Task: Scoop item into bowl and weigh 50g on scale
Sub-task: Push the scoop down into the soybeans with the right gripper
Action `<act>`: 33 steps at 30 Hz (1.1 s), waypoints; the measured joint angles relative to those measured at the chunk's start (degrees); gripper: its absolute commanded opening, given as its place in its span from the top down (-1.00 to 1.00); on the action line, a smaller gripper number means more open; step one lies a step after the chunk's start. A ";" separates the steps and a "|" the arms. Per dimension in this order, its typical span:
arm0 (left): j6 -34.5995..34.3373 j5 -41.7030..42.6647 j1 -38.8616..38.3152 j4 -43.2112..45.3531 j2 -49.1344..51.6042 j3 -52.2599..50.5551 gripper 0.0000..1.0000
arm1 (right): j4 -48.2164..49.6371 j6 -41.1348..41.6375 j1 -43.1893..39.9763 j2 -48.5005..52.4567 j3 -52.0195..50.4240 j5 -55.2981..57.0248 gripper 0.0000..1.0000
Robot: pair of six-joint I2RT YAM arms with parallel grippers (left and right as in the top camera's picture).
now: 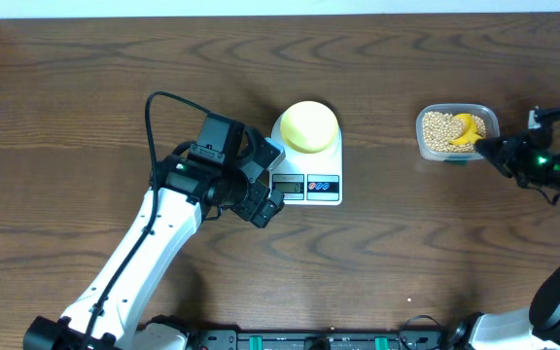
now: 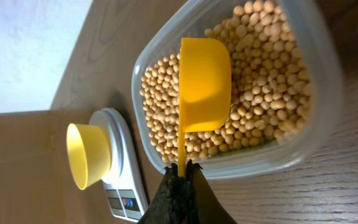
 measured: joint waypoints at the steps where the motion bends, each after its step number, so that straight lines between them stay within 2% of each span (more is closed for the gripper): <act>1: 0.00 0.00 0.00 0.00 0.00 0.00 -0.88 | 0.00 0.00 -0.44 0.00 0.00 -0.28 0.98; 25: 0.00 -0.02 0.00 0.00 0.00 0.00 -0.87 | 0.02 0.07 -5.60 0.00 0.00 -10.64 0.98; 33: 0.00 -0.02 0.00 0.00 0.00 0.00 -0.87 | 0.02 4.46 -6.88 0.00 0.00 -13.79 0.97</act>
